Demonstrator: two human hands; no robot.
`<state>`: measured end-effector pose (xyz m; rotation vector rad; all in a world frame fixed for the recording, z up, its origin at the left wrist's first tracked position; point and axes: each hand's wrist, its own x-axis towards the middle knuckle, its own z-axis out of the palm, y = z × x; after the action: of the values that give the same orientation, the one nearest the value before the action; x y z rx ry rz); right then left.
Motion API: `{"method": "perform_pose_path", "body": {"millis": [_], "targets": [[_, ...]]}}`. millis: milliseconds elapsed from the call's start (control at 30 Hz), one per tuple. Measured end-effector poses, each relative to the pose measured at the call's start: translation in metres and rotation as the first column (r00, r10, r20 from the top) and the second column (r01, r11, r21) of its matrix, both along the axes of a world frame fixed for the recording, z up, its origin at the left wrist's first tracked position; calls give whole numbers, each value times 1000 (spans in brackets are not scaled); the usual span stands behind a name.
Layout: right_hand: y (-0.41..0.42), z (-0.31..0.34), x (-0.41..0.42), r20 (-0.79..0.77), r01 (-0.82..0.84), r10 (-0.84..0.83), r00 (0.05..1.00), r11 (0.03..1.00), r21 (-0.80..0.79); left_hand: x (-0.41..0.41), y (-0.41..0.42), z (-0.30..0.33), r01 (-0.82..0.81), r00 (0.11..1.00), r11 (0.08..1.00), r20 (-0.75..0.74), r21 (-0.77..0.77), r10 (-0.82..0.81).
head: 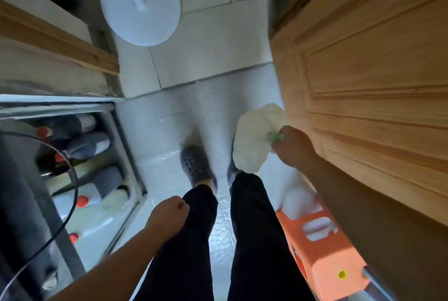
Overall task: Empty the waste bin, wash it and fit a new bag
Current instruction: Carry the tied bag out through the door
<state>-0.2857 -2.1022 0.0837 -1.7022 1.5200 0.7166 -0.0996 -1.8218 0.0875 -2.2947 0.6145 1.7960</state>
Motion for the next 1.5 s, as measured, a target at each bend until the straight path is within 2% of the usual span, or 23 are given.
{"method": "perform_pose_path", "body": {"millis": [133,300,533,733,1167,1367,1500], "targets": [[-52,-67,13,27,-53,55,998,994,-99,-25,-4,-47,21,999,1000,-28,17,-21],[-93,-113,27,71,-134,146,987,979,-151,-39,-10,-80,94,994,995,-62,34,-91],[-124,-163,14,-57,-205,197,979,942,-264,-37,-10,-107,81,997,996,-16,41,-81],[-133,-207,0,-205,-264,238,949,959,-106,-39,-10,-124,52,999,998,-19,46,-51],[-123,-194,12,-185,-203,165,969,957,-208,-44,-17,-120,5,1000,997,2,76,-5],[-123,-180,19,-161,-243,219,962,959,-149,-40,-17,-106,11,1000,997,23,74,-13],[-123,-174,26,-160,-251,226,961,954,-164,-38,-15,-98,-2,1000,998,22,68,0]]}}
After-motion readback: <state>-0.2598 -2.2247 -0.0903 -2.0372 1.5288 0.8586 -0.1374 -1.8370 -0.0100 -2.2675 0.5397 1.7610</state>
